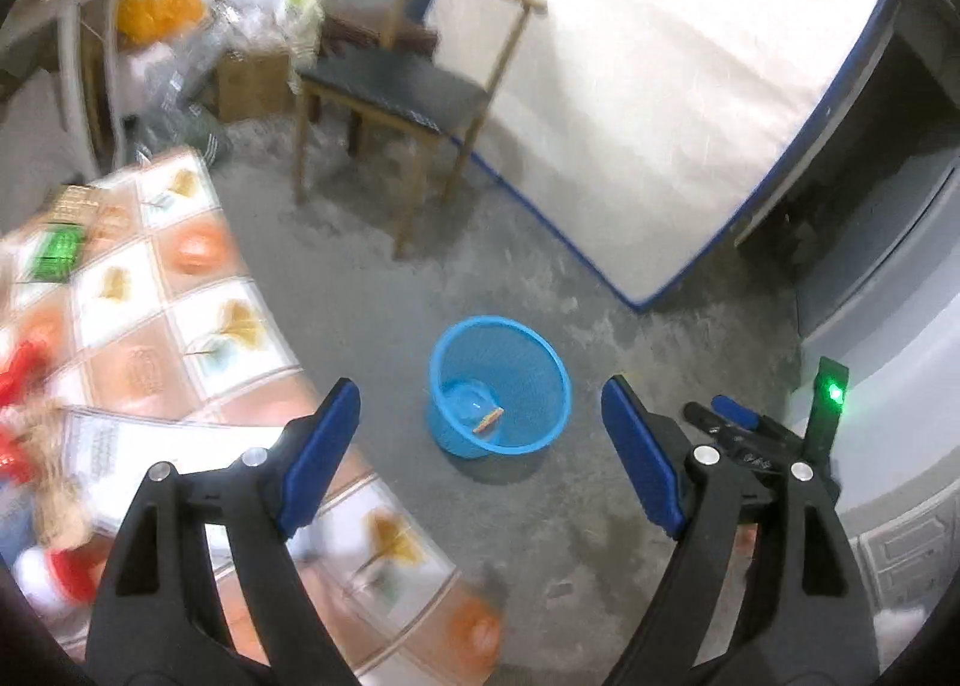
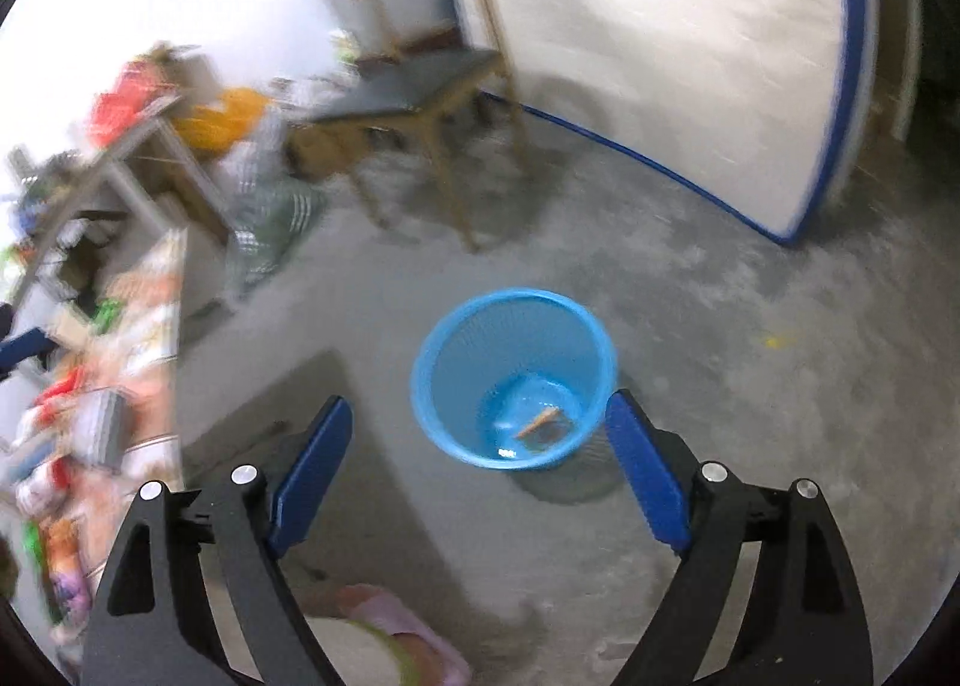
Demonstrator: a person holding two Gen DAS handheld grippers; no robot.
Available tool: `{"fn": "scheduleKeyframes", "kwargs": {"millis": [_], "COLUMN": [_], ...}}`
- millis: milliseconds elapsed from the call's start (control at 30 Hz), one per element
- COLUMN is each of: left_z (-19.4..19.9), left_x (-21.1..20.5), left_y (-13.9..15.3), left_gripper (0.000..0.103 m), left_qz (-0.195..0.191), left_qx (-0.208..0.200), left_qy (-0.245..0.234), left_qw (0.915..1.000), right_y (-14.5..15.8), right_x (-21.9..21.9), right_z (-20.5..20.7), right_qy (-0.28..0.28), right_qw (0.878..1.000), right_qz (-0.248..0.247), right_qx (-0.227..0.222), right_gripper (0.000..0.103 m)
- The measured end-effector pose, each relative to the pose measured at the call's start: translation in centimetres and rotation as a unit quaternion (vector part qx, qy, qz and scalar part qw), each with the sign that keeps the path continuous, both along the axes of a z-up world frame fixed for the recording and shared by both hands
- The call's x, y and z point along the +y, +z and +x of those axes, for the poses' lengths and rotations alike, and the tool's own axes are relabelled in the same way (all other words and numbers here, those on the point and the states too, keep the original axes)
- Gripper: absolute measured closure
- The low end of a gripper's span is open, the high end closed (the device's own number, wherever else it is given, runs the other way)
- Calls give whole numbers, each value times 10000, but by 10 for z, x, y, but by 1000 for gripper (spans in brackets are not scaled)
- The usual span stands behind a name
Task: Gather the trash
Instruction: 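Swing both tools back toward the table over the snack bags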
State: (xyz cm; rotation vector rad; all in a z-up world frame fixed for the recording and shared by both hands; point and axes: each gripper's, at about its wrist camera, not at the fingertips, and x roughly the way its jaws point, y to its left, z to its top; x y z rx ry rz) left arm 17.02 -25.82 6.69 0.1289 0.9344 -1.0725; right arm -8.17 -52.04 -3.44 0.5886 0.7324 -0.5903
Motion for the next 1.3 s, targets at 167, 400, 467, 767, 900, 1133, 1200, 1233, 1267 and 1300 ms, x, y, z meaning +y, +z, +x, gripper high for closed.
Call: {"fn": "scheduleKeyframes", "kwargs": {"millis": [167,400,467,767,900,1133,1200,1233,1267,1300], "left_z": [-17,-73,-92,-119,-111,-90,-87,-83,-81,-78], "left_x": [144,301,331,377,379,392,392,392,392,391], "left_y": [39,27,12,-75,-102,-121,-120,-121,-121,-121], "left_gripper": [20,17,16,17,17,17,17,17,17,17], "left_qz": [-345,-462,-558,-731,-767,-934,-936,-929,-937,-947], "left_qx": [-891,-757,-594,330,638,811,829,837,830,813], "left_qy": [1226,2596,2896,3213,3228,3292,3265,3238,3219,3189], "left_qw": [9878,9616,9537,9436,9412,9361,9369,9378,9385,9395], "right_y": [20,2,0,-13,-20,-11,-4,-2,-1,1], "right_x": [70,188,221,328,367,363,360,357,356,352], "right_z": [7,45,51,80,89,118,128,131,133,135], "right_qy": [1368,3286,3628,4862,5182,4767,4620,4533,4477,4402], "right_qw": [9861,9225,9094,8291,8080,8476,8599,8665,8705,8757], "right_qz": [635,1956,2010,2690,2551,1764,1557,1439,1376,1302], "right_qx": [-691,-519,-323,614,1165,1523,1512,1515,1510,1497], "right_gripper": [19,19,20,65,66,68,68,68,68,68]}}
